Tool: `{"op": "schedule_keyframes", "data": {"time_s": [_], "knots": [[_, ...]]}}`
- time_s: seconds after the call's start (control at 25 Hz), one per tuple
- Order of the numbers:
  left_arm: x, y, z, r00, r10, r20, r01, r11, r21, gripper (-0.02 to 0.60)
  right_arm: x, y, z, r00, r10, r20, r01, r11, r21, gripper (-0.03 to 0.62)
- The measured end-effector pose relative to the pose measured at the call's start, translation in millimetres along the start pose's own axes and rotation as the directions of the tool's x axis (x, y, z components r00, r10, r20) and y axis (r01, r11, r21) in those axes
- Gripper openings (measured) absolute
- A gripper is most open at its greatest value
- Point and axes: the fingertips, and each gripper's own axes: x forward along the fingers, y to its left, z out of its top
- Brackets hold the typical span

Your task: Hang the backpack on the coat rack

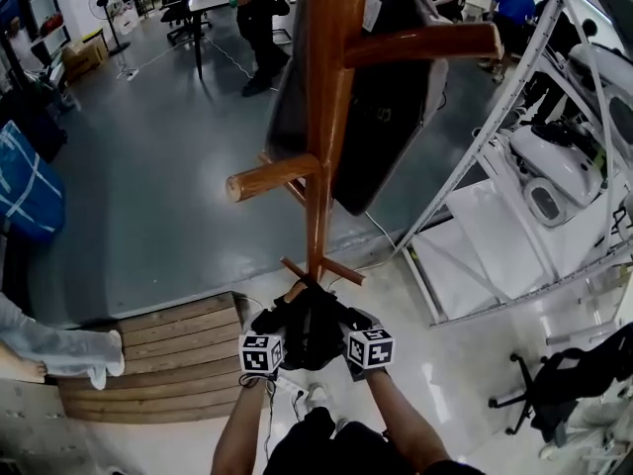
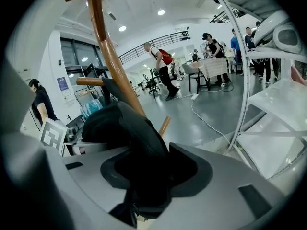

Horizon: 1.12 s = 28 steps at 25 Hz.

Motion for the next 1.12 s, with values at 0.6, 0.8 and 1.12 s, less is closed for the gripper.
{"op": "schedule_keyframes", "data": {"time_s": [0.6,0.8,1.12], "knots": [[-51,18,0,0.996,0.058,0.063,-0.053,0.996,-0.077,0.281,-13,18,-15,0.997,0.057,-0.043,-0.059,0.998,-0.037,0.218],[-72,16,1,0.993,0.067,0.096,-0.058,0.994,-0.094,0.281,-25,32,-14,0.997,0.068,-0.030,-0.069,0.996,-0.054,0.227],[-105,-1,8,0.985,0.094,0.147,-0.085,0.994,-0.065,0.276,-53,46,-4,0.997,0.069,0.024,-0.067,0.996,-0.056,0.225]]}}
